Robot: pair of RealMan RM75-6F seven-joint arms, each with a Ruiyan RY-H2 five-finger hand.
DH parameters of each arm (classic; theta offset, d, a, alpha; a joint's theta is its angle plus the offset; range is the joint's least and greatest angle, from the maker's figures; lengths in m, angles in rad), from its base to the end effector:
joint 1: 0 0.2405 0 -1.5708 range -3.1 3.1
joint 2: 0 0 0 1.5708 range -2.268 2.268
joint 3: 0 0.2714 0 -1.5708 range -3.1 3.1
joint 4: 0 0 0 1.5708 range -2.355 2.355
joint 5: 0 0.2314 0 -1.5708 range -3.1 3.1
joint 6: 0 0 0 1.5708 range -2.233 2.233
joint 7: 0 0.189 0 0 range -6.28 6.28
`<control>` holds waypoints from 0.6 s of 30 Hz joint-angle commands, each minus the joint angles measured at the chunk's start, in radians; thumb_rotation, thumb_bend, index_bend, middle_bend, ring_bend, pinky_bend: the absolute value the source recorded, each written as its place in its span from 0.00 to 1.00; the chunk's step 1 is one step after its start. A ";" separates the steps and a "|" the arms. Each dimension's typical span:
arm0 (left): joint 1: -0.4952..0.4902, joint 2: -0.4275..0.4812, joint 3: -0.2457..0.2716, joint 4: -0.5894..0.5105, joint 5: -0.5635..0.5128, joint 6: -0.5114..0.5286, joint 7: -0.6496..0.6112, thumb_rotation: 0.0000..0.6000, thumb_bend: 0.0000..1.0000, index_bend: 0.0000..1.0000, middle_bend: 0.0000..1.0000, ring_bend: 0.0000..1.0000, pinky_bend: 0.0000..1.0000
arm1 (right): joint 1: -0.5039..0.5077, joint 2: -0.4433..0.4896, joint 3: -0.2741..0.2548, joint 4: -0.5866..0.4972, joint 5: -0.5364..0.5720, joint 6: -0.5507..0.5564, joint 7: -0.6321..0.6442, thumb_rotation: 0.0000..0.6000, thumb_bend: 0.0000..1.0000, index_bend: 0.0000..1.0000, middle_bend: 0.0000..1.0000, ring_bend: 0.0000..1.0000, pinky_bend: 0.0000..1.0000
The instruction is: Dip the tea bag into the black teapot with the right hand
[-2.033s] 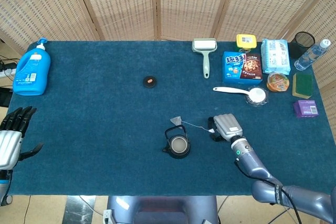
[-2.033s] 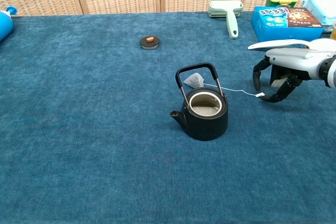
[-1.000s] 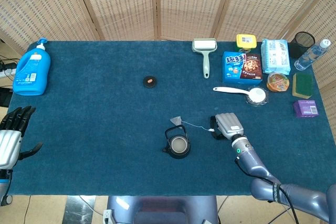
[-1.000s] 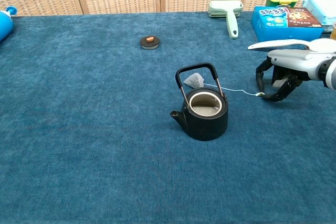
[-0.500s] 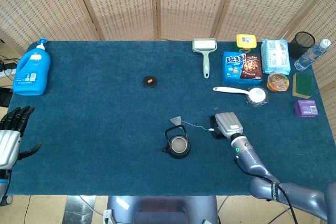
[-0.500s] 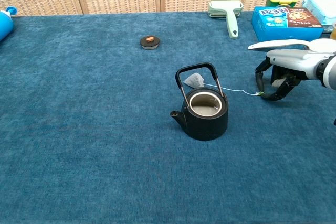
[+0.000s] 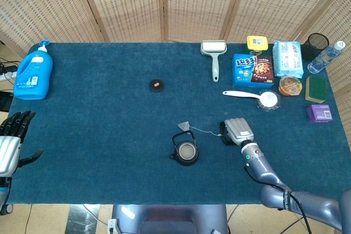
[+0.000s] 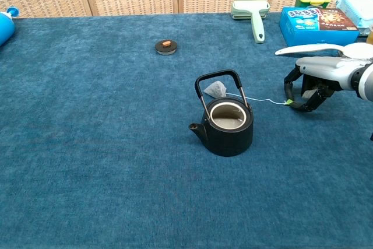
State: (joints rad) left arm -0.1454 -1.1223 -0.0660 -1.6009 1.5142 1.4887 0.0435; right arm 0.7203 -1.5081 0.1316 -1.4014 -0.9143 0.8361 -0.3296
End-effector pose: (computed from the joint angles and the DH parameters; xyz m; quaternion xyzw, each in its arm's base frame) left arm -0.3158 0.2524 0.1486 -0.6142 -0.3452 -0.4014 0.5853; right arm -0.2253 -0.4034 -0.0538 0.7217 -0.4606 0.2738 0.4381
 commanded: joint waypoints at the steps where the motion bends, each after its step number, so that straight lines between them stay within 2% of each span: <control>1: 0.000 0.000 0.000 0.000 0.000 0.000 0.000 1.00 0.24 0.00 0.06 0.00 0.09 | 0.000 0.002 0.000 -0.002 0.003 0.000 -0.001 1.00 0.49 0.56 1.00 1.00 1.00; 18: -0.002 -0.004 -0.001 0.005 -0.001 -0.002 -0.004 1.00 0.24 0.00 0.06 0.00 0.09 | -0.003 0.009 0.007 -0.018 0.005 0.013 0.009 1.00 0.51 0.59 1.00 1.00 1.00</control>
State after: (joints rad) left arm -0.1472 -1.1264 -0.0670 -1.5956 1.5134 1.4871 0.0393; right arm 0.7180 -1.5001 0.1376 -1.4189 -0.9086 0.8488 -0.3211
